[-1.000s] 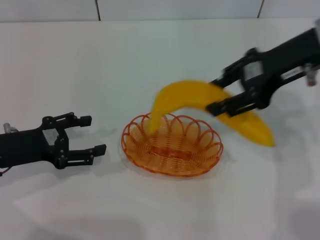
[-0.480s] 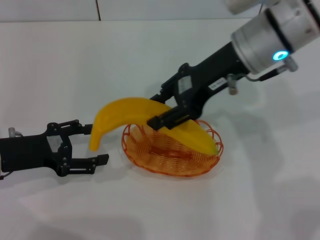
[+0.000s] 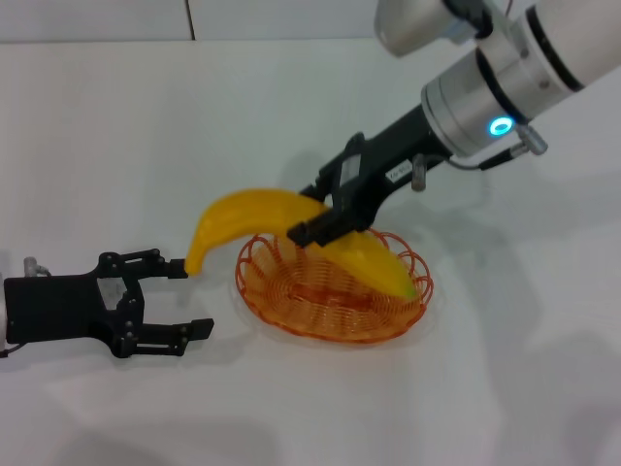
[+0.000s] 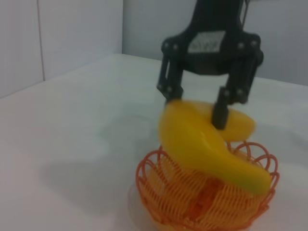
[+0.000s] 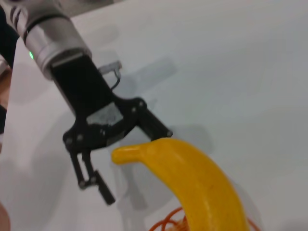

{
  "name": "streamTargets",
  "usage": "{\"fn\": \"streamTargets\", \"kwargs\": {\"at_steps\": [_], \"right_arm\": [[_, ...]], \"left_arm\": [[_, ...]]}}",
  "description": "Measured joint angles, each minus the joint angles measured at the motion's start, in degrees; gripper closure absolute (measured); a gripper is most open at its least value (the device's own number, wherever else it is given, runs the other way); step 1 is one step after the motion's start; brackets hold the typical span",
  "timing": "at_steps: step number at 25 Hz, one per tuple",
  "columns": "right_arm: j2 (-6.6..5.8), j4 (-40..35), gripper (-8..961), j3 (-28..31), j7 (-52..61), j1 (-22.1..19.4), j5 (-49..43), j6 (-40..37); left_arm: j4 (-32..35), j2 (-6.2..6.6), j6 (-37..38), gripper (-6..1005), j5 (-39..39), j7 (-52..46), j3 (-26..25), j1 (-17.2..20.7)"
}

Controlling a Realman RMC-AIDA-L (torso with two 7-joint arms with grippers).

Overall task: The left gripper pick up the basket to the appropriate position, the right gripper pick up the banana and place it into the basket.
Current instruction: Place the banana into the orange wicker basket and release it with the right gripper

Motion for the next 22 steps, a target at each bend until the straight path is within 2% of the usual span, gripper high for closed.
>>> {"fn": "streamTargets", "kwargs": {"at_steps": [6, 22], "right_arm": [[0.06, 0.9, 364, -3.3, 0.6, -0.1, 0.0, 0.1], [0.02, 1.1, 342, -6.6, 0.2, -0.1, 0.1, -0.6]], "left_arm": [[0.0, 0.00, -0.1, 122, 0.0, 0.0, -0.4, 0.0], [0.0, -0.09, -0.3, 123, -0.5, -0.1, -0.5, -0.7]]}}
